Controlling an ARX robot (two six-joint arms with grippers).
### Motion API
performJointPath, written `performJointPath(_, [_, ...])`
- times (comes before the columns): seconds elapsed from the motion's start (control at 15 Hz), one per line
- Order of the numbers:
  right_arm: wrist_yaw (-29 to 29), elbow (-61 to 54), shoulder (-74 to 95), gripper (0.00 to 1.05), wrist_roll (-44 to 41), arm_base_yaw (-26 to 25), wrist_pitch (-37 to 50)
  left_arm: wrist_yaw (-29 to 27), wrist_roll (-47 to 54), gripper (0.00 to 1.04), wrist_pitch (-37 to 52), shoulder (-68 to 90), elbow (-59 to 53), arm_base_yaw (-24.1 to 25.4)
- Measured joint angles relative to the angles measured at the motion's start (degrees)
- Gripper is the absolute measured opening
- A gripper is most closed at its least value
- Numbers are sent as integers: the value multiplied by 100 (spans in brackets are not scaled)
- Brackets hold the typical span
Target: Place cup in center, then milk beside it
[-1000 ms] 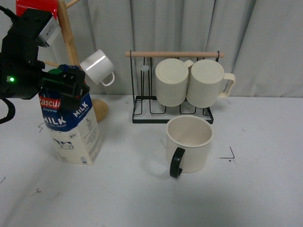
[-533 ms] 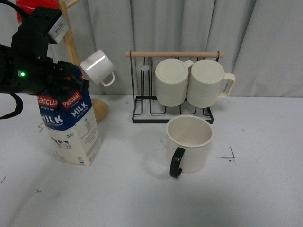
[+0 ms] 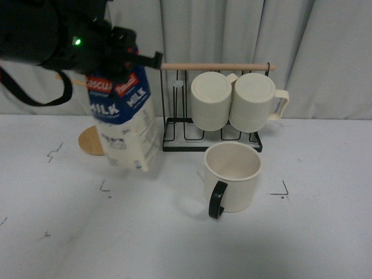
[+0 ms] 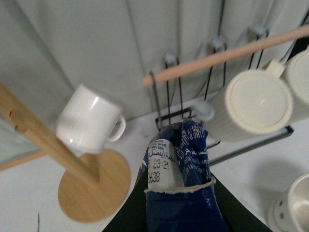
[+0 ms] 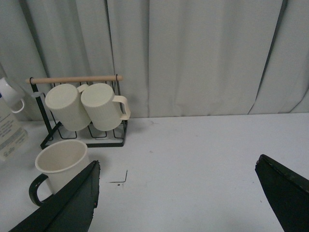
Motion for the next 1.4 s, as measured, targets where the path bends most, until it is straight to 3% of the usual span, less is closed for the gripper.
performJointPath(0.27, [0, 0, 0, 98, 0, 0, 0, -302, -181, 21, 101, 131, 120, -452])
performJointPath(1.4, [0, 0, 0, 98, 0, 0, 0, -763, -481, 21, 232, 695, -229, -1088])
